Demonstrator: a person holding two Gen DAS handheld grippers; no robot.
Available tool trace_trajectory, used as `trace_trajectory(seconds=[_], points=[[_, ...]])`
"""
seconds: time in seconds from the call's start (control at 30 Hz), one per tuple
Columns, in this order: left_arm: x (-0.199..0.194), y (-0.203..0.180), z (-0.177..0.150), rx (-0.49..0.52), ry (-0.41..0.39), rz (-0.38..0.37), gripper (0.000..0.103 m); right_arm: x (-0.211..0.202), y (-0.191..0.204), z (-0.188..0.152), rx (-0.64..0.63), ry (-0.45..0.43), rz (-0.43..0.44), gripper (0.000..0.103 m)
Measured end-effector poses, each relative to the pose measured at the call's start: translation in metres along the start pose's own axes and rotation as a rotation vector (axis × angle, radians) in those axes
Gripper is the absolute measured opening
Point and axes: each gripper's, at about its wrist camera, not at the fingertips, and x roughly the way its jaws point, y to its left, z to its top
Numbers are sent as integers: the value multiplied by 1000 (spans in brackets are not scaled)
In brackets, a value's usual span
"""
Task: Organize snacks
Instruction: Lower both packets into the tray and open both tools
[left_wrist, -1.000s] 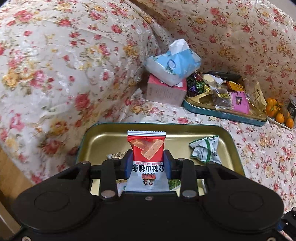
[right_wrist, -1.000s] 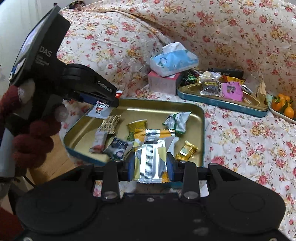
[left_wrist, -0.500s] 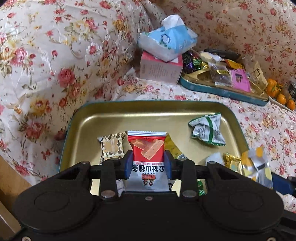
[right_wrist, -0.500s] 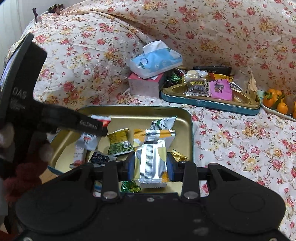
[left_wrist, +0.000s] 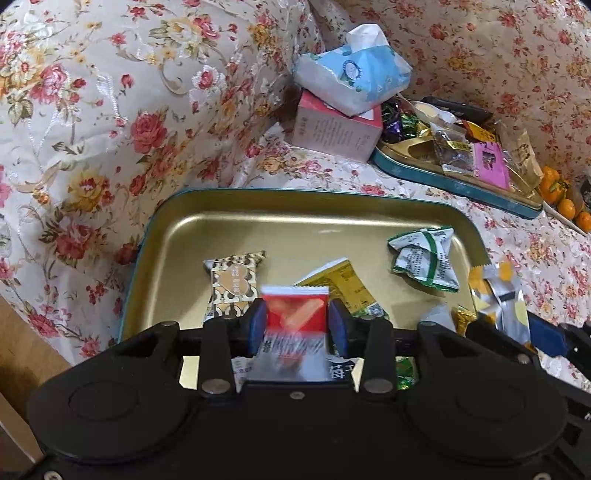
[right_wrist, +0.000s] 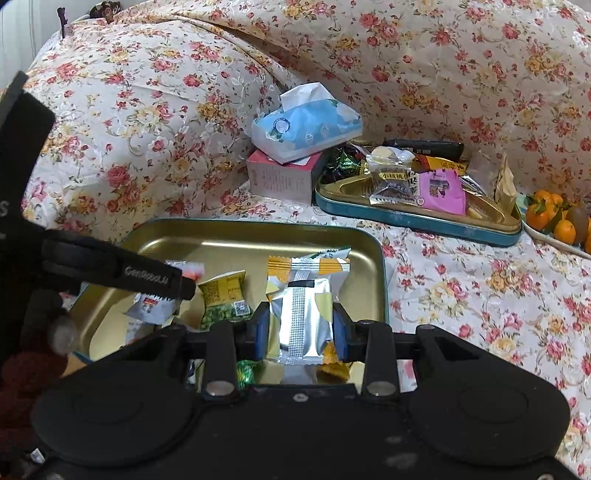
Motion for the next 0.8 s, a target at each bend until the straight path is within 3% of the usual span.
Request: trace_trajectory(seconds=[0.23, 0.5, 0.8], points=[[-5, 4, 2, -14, -21, 18, 47, 20, 2, 8, -18, 12, -4, 36], [-8, 4, 2, -17, -30, 50, 47, 39, 13, 23, -46, -39, 14, 38], [-10, 3, 1, -26, -33, 77, 47, 34, 12, 20, -3, -65, -42, 39]])
